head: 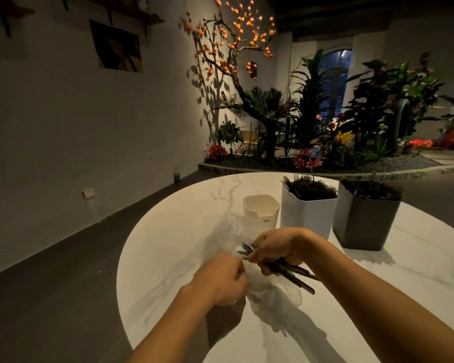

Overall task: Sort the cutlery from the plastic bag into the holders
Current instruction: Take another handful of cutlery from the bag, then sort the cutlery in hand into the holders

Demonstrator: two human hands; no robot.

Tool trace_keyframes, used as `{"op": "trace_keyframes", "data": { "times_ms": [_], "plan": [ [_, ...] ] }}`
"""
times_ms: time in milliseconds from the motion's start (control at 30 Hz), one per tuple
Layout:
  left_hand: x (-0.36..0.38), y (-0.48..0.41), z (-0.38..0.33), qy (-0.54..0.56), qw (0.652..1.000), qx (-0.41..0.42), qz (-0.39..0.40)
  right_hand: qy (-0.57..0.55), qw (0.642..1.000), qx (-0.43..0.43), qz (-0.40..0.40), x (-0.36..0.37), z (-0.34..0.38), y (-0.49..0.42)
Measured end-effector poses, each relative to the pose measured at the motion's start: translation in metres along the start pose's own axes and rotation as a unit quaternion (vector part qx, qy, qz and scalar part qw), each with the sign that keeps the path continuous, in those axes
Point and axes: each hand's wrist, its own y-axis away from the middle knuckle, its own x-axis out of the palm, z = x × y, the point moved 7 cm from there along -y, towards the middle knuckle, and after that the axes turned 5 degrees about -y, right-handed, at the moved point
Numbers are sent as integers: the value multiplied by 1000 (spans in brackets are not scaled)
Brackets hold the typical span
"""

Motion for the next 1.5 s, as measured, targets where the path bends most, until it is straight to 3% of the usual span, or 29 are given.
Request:
{"op": "trace_keyframes", "data": {
  "times_ms": [100,267,400,533,667,800,967,1100,1200,1367,1500],
  "plan": [
    [-15,0,-3,38,999,-10,-35,0,1000,11,-8,-2,-11,7],
    [-48,2,3,127,970,-45,-204,39,998,13,-39,-1,-12,11],
    [-50,-6,12,176,955,-86,-223,53,998,14,-44,0,-16,9],
    [-50,-18,22,273,934,-128,-193,75,997,-2,-34,0,-17,13],
    [-52,-23,31,449,856,-191,-169,38,998,-53,23,-1,-4,35],
    [-58,-19,35,499,822,-224,-160,42,991,-104,67,-9,4,59],
    [-63,-16,28,509,825,-217,-115,2,979,-169,111,-24,1,82],
    [-68,-12,16,463,865,-179,77,-55,958,-241,146,-40,-4,100],
    [-76,-8,9,456,866,-141,150,-125,943,-268,150,-54,-10,109],
    [-79,-14,-39,481,857,-34,184,-210,916,-316,129,-77,-22,117],
    [-66,-36,-90,575,807,4,133,-258,904,-327,96,-90,-33,112]
  ]
}}
